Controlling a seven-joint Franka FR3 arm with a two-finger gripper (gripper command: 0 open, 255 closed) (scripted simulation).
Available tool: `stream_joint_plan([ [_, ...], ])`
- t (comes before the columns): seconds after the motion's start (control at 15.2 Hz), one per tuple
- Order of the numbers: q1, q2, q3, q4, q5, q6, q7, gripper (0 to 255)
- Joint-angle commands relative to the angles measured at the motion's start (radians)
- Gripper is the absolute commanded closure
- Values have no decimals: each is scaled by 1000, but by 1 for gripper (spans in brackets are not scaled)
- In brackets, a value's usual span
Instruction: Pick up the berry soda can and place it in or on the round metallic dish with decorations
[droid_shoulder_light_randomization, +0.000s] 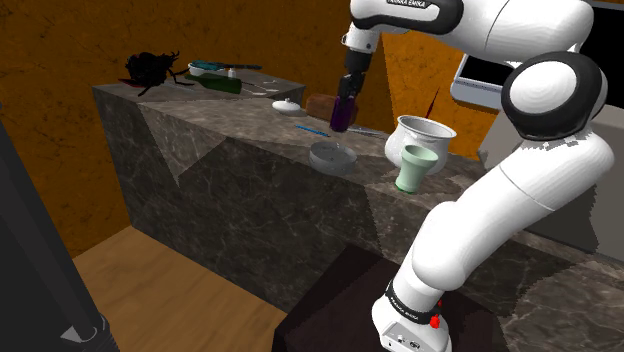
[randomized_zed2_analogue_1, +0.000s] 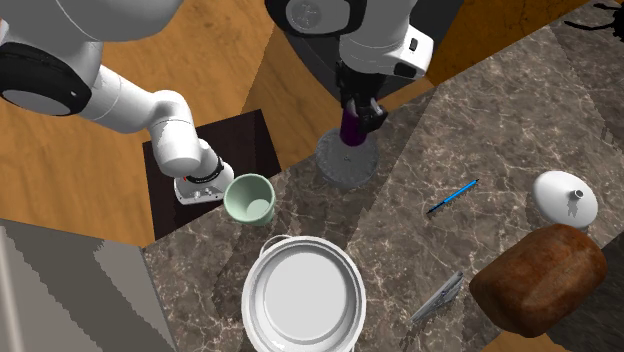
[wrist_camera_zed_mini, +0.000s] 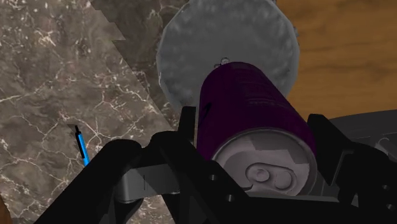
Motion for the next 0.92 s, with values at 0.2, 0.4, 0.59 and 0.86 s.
stream_joint_plan([
  [0.2, -3, -21, 1, -86, -7, 67, 9, 255],
  [0.4, -5, -29, -1, -134, -11, 107, 12, 255],
  [0.59, -7, -35, -3, -180, -14, 147, 14, 255],
  [0.86, -9, -39, -7, -237, -18, 200, 17, 255],
])
